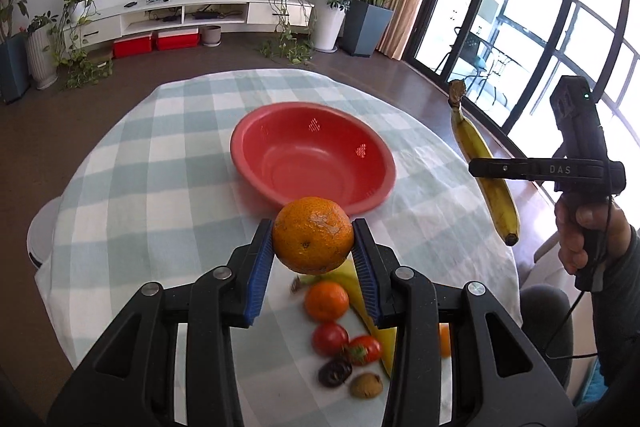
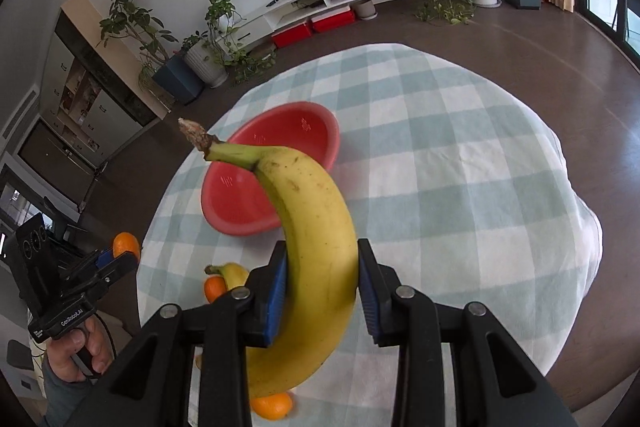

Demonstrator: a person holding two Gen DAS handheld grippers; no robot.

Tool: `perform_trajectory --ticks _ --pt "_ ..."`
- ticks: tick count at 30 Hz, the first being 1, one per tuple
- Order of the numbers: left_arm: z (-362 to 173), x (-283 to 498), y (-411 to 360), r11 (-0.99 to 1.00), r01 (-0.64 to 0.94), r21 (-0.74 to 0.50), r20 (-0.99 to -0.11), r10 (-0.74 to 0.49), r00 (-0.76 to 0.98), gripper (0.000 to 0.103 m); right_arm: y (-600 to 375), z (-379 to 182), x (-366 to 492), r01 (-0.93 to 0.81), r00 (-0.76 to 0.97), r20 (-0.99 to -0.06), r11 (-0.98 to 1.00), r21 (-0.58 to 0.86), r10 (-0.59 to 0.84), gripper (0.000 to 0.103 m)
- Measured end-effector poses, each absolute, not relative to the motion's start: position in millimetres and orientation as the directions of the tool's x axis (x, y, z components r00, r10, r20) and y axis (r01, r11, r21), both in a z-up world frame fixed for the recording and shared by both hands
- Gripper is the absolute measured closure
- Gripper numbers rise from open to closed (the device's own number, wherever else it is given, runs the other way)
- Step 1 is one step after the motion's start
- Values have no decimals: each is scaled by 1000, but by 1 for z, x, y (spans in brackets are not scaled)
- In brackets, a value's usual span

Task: Organize fruits
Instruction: 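Lower the orange into the red bowl with the left tool while the right tool lowers the banana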

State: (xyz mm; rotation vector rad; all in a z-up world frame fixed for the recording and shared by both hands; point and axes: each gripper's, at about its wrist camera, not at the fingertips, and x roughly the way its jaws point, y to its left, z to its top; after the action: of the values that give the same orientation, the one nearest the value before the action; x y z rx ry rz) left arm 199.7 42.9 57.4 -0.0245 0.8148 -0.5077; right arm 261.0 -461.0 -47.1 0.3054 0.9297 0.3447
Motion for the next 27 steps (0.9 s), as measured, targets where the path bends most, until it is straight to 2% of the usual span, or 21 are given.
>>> perform_trajectory --ticks 6,11,18,27 --pt "65 282 13 901 404 -157 -715 -386 583 67 -423 -39 324 -207 542 -736 913 351 406 68" --pt "42 326 -3 912 385 -140 -758 -349 551 67 -402 -59 366 -212 497 -776 922 325 388 68" --pt "-6 343 -22 909 409 -80 -804 -302 513 67 -385 -92 396 -209 451 -824 938 277 344 68" --pt "-30 346 -38 901 432 -32 -818 -272 507 67 -376 -119 404 -218 421 -859 952 216 292 67"
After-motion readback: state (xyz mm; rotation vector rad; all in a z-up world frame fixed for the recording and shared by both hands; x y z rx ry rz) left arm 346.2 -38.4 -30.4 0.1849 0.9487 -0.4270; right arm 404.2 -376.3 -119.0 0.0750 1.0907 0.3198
